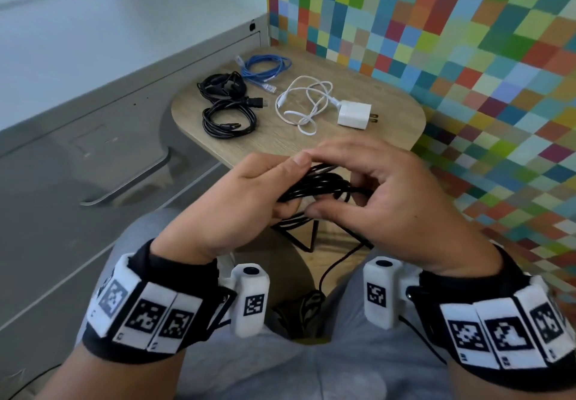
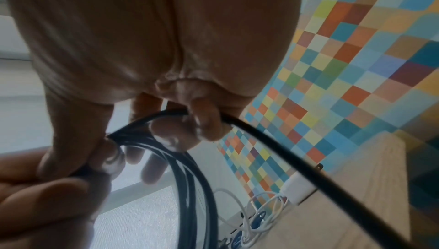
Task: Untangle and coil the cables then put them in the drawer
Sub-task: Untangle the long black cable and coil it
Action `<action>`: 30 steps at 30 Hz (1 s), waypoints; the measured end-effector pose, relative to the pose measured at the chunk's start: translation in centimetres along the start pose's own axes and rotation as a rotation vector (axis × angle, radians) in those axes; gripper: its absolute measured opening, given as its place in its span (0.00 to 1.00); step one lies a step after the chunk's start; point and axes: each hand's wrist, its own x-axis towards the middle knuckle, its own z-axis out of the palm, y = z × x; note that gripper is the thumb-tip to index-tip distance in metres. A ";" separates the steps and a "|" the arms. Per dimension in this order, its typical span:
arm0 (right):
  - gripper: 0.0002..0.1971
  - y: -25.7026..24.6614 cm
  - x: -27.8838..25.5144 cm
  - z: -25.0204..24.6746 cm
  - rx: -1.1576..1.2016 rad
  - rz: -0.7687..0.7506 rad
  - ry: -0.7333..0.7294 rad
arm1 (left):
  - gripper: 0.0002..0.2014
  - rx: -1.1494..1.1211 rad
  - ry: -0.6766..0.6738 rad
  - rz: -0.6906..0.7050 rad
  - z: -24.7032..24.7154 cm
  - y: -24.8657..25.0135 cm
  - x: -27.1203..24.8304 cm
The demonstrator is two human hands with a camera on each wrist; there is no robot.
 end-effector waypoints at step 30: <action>0.04 4.2 -0.3 -3.1 0.112 0.141 0.491 | 0.18 -1.003 0.354 0.312 -6.2 1.7 -1.1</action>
